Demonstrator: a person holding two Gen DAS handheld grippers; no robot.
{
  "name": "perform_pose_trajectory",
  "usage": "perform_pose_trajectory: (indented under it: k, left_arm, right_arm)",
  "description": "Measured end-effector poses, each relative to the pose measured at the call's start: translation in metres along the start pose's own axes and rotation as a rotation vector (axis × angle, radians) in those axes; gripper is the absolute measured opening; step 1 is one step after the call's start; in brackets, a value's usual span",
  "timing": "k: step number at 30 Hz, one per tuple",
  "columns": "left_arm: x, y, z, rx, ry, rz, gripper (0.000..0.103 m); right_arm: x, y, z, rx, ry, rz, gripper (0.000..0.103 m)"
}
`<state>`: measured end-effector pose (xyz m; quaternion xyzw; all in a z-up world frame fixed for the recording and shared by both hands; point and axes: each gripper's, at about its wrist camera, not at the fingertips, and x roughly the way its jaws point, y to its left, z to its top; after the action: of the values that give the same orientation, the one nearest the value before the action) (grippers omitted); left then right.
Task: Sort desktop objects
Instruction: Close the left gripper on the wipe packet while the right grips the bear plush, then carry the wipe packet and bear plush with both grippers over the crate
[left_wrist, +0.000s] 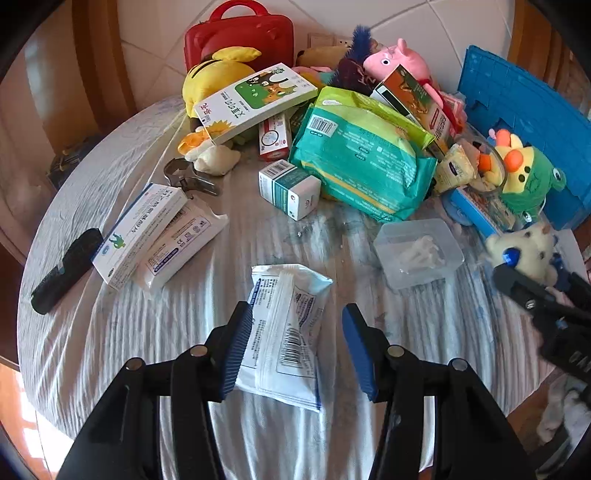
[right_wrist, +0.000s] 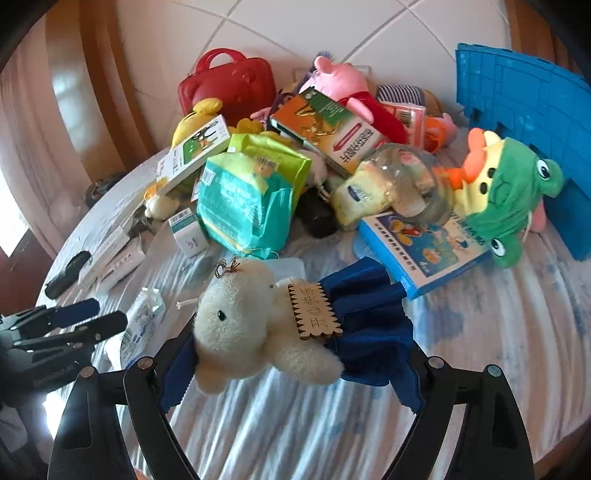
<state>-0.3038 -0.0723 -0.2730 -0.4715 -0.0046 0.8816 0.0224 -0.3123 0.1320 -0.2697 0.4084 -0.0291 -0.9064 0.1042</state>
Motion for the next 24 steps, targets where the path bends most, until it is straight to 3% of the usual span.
perform_pose_trajectory:
  k: [2, 7, 8, 11, 12, 15, 24]
  left_arm:
    - [0.005, 0.004, -0.001, -0.004, 0.007, 0.029, 0.077]
    - [0.042, 0.008, -0.01, 0.007, 0.042, 0.017, 0.078]
    - [0.051, 0.007, -0.012, 0.01, 0.05, 0.008, 0.074]
    - [0.059, 0.009, -0.014, 0.008, 0.052, -0.006, 0.043]
    - [0.057, 0.011, -0.013, 0.001, 0.047, -0.009, 0.039]
    - [0.041, 0.017, -0.01, -0.008, 0.012, -0.011, 0.035]
    - [-0.015, 0.004, 0.009, 0.025, -0.085, -0.044, 0.035]
  right_arm:
    - [-0.004, -0.004, -0.001, 0.004, -0.002, 0.002, 0.088]
    - [0.002, -0.007, -0.009, 0.012, 0.015, 0.022, 0.088]
    - [0.006, -0.006, -0.011, 0.009, 0.021, 0.023, 0.088]
    - [0.015, -0.004, -0.016, 0.002, 0.039, 0.025, 0.088]
    - [0.018, -0.003, -0.017, -0.002, 0.046, 0.025, 0.088]
    - [0.018, 0.002, -0.016, -0.009, 0.047, 0.028, 0.088]
    - [-0.022, 0.013, 0.009, -0.029, -0.043, 0.035, 0.088]
